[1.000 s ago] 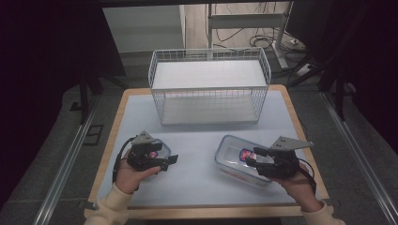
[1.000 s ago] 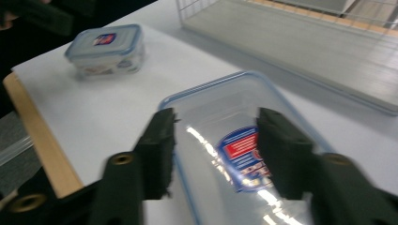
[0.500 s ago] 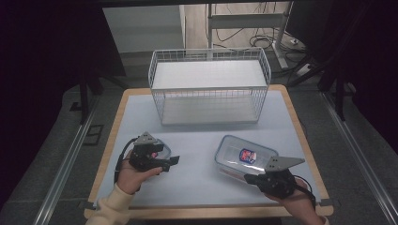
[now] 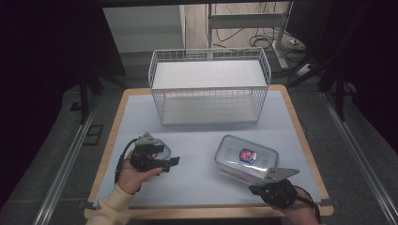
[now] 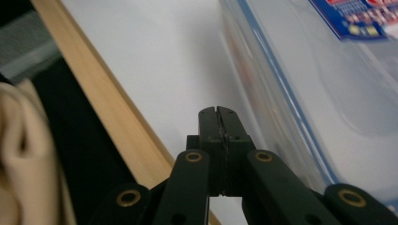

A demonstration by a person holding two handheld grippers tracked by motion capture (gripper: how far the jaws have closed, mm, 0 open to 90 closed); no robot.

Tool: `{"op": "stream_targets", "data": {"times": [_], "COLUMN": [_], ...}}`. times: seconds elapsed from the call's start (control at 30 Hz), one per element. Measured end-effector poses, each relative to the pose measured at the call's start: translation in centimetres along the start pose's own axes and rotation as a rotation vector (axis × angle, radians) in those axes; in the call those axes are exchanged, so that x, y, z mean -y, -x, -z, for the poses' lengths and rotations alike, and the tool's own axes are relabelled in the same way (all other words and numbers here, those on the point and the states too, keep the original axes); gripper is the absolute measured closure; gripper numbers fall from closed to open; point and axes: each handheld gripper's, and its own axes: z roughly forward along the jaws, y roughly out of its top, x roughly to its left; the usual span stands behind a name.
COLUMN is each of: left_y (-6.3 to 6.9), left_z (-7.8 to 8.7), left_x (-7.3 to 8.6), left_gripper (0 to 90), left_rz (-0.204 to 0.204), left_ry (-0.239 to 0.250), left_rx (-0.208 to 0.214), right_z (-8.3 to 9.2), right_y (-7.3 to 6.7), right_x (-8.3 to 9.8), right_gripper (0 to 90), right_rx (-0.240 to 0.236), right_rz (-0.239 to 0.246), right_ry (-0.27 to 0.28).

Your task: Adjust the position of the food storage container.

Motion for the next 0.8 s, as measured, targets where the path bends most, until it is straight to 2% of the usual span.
{"op": "stream_targets", "data": {"times": [0.03, 0.13, 0.2, 0.23, 0.3, 0.4, 0.43, 0.6, 0.7, 0.8], "left_y": [0.0, 0.0, 0.0, -0.1, -0.1, 0.0, 0.0, 0.0, -0.1, -0.1], "left_z": [-0.1, -0.3, -0.3, -0.4, -0.4, -0.4, -0.3, -0.4, -0.5, -0.5], "left_x": [0.0, 0.1, 0.1, 0.1, 0.1, 0.2, 0.1, 0.1, 0.2, 0.2], "left_gripper": [19.8, 19.9, 19.9, 19.9, 19.9, 19.9, 19.9, 19.9, 19.8, 19.8], "left_rz": [-0.006, -0.002, -0.001, -0.003, -0.003, -0.003, -0.003, -0.003, -0.002, 0.000], "left_ry": [-0.004, -0.008, -0.010, -0.014, -0.015, -0.014, -0.012, -0.014, -0.017, -0.019], "left_rx": [-0.001, 0.000, 0.000, 0.000, 0.000, -0.001, -0.001, 0.000, 0.000, 0.001], "right_z": [-0.1, -0.1, -0.1, -0.1, -0.1, -0.1, 0.0, 0.1, 0.0, 0.2], "right_y": [0.2, 0.7, 0.8, 1.1, 1.2, 1.4, 1.8, 2.5, 3.4, 4.2], "right_x": [0.2, 0.3, 0.4, 0.6, 0.6, 0.7, 0.8, 1.0, 1.3, 1.4], "right_gripper": [89.4, 89.4, 89.5, 89.5, 89.5, 89.5, 89.5, 89.5, 89.5, 89.5], "right_rx": [0.023, 0.047, 0.057, 0.041, 0.040, 0.062, 0.071, 0.088, 0.139, 0.158], "right_rz": [0.002, 0.002, 0.004, -0.004, -0.006, -0.002, -0.018, -0.032, -0.049, -0.072], "right_ry": [-0.017, -0.024, -0.026, -0.028, -0.031, -0.037, -0.031, -0.023, -0.020, -0.008]}}
